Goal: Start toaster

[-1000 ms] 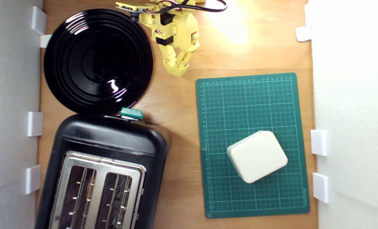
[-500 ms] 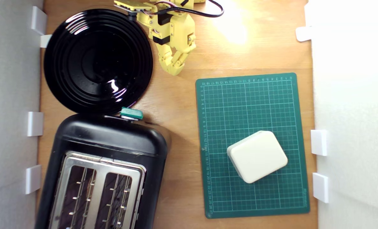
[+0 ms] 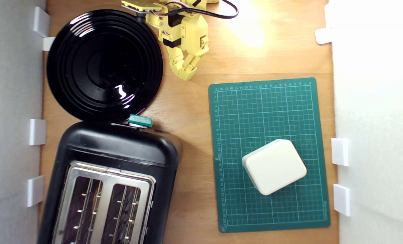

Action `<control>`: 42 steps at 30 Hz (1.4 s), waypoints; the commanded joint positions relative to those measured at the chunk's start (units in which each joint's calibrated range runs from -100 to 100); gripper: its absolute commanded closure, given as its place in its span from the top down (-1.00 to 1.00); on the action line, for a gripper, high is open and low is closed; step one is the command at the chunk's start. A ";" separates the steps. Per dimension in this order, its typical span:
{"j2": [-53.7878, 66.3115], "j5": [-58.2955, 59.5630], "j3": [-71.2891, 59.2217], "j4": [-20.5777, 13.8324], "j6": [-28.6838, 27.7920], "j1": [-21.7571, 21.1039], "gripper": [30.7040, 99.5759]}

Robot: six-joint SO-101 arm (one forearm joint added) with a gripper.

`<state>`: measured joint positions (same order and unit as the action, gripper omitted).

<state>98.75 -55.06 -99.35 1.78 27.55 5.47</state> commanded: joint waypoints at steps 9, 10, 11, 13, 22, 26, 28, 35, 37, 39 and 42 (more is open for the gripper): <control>0.17 -0.40 -0.29 -0.47 -0.21 0.64 -0.97; 0.17 -0.40 -0.29 -0.47 -0.21 0.56 -0.97; 0.17 -0.40 -0.29 -0.47 -0.21 0.56 -0.97; 0.17 -0.40 -0.29 -0.47 -0.21 0.56 -0.97; 0.17 -0.40 -0.29 -0.47 -0.21 0.56 -0.97; 0.17 -0.40 -0.29 -0.47 -0.21 0.56 -0.97; 0.17 -0.40 -0.29 -0.47 -0.21 0.56 -0.97; 0.17 -0.40 -0.29 -0.47 -0.21 0.56 -0.97; 0.17 -0.40 -0.29 -0.47 -0.21 0.56 -0.97; 0.17 -0.40 -0.29 -0.47 -0.21 0.56 -0.97; 0.17 -0.40 -0.29 -0.47 -0.21 0.56 -0.97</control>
<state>98.67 -55.06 -99.35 1.78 27.55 5.47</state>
